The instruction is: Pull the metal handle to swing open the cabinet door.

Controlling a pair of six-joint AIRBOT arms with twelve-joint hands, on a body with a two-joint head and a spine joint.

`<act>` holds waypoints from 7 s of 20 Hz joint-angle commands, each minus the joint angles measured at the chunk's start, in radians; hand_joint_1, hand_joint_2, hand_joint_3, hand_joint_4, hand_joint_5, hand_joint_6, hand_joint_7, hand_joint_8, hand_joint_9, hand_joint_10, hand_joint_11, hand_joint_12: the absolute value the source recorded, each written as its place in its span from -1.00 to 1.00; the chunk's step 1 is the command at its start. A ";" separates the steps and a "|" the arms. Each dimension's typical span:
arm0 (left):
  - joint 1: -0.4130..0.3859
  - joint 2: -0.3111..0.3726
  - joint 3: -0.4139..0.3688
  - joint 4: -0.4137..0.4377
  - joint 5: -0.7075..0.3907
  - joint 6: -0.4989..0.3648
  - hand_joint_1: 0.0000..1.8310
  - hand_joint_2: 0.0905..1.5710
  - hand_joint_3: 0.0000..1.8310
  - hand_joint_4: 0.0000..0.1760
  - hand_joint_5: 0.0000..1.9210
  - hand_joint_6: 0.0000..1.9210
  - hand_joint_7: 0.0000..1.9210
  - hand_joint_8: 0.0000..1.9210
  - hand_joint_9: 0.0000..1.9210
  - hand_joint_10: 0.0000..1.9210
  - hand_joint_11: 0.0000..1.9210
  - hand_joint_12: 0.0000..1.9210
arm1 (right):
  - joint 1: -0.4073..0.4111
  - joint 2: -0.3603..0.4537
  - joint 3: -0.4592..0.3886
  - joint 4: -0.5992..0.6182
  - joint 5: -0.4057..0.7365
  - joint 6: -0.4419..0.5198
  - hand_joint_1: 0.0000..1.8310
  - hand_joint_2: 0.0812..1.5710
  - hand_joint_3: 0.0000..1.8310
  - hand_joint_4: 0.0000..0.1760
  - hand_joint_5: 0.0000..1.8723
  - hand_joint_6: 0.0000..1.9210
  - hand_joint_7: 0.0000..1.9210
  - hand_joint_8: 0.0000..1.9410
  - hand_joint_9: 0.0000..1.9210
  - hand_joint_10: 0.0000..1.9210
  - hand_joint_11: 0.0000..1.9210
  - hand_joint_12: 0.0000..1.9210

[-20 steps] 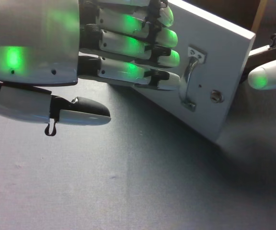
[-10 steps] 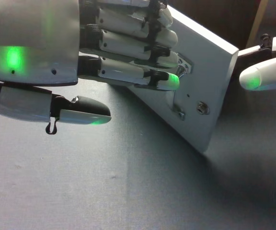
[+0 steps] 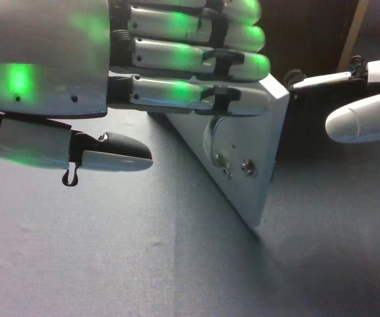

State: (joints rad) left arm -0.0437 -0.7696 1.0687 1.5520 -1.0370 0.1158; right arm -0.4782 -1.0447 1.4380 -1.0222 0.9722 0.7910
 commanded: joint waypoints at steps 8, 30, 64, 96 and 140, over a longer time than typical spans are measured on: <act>-0.006 0.006 -0.003 -0.098 -0.020 0.006 -1.00 1.00 -0.82 -1.00 -1.00 -1.00 -1.00 -1.00 -1.00 -1.00 -1.00 -1.00 | 0.005 -0.007 0.008 0.044 0.120 -0.096 -1.00 1.00 -0.88 -1.00 -1.00 -1.00 -1.00 -1.00 -1.00 -1.00 -1.00 -1.00; -0.006 0.006 -0.003 -0.098 -0.020 0.006 -1.00 0.98 -1.00 -1.00 -0.71 -1.00 -0.72 -1.00 -0.75 -1.00 -1.00 -0.42 | -0.001 -0.018 -0.002 0.026 0.136 -0.767 -1.00 0.90 -1.00 -1.00 -0.77 -1.00 -0.76 -1.00 -0.79 -0.99 -1.00 -0.37; -0.006 0.006 -0.003 -0.098 -0.020 0.006 -1.00 0.99 -0.99 -1.00 -0.64 -1.00 -0.64 -1.00 -0.67 -1.00 -1.00 -0.30 | 0.016 -0.073 -0.066 0.013 0.091 -0.819 -1.00 0.91 -1.00 -1.00 -0.74 -1.00 -0.74 -1.00 -0.76 -1.00 -1.00 -0.34; -0.006 0.006 -0.003 -0.098 -0.020 0.006 -1.00 1.00 -0.99 -1.00 -0.63 -1.00 -0.64 -1.00 -0.67 -0.99 -0.97 -0.41 | 0.074 -0.212 -0.058 0.009 -0.037 -0.894 -1.00 0.93 -1.00 -1.00 -0.74 -1.00 -0.74 -1.00 -0.76 -1.00 -1.00 -0.31; -0.006 0.006 -0.003 -0.098 -0.020 0.006 -0.87 0.99 -0.99 -1.00 -0.64 -1.00 -0.64 -1.00 -0.67 -1.00 -1.00 -0.34 | 0.096 -0.176 -0.008 0.016 -0.294 -0.774 -1.00 0.96 -1.00 -1.00 -0.74 -0.99 -0.70 -1.00 -0.73 -0.99 -1.00 -0.21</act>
State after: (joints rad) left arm -0.0437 -0.7696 1.0687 1.5524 -1.0367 0.1154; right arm -0.3985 -1.2251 1.4319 -1.0588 0.6075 0.0078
